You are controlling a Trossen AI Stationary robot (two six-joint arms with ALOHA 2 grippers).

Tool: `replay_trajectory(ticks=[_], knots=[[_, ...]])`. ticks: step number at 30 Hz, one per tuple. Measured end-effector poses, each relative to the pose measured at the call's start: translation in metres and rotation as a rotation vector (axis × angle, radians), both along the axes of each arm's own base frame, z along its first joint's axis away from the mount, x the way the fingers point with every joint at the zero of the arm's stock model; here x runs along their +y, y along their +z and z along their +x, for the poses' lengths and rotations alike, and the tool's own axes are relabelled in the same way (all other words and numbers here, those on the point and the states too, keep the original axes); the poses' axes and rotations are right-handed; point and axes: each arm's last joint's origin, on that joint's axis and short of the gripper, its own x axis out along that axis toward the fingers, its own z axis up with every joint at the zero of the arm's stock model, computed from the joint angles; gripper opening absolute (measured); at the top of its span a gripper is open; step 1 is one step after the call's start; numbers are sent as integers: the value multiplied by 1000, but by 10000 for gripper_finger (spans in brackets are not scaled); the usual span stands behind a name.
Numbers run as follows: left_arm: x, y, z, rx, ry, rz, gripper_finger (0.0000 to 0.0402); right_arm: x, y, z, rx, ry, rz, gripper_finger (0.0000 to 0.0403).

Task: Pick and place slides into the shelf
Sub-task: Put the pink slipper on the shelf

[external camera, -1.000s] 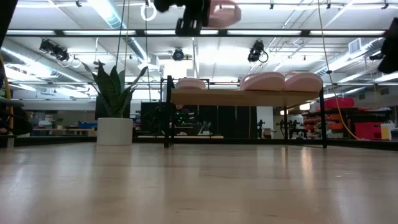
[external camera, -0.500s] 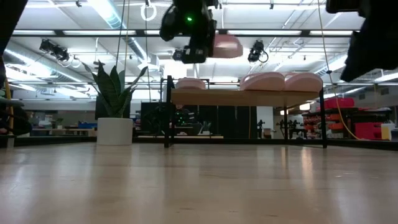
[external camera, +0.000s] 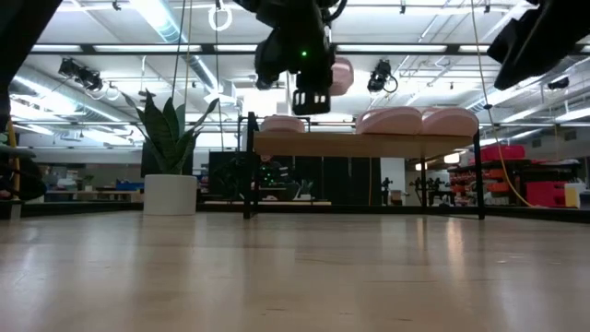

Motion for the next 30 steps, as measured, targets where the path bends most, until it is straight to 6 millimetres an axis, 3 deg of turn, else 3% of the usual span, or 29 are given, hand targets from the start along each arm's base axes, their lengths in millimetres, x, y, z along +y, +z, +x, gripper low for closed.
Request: replay_trajectory(ticks=[10, 30], knots=[[7, 18, 18, 0, 27, 37, 24, -4, 9, -5, -41, 17, -25, 162], [16, 0, 9, 158, 10, -27, 24, -5, 8, -5, -33, 39, -49, 162]])
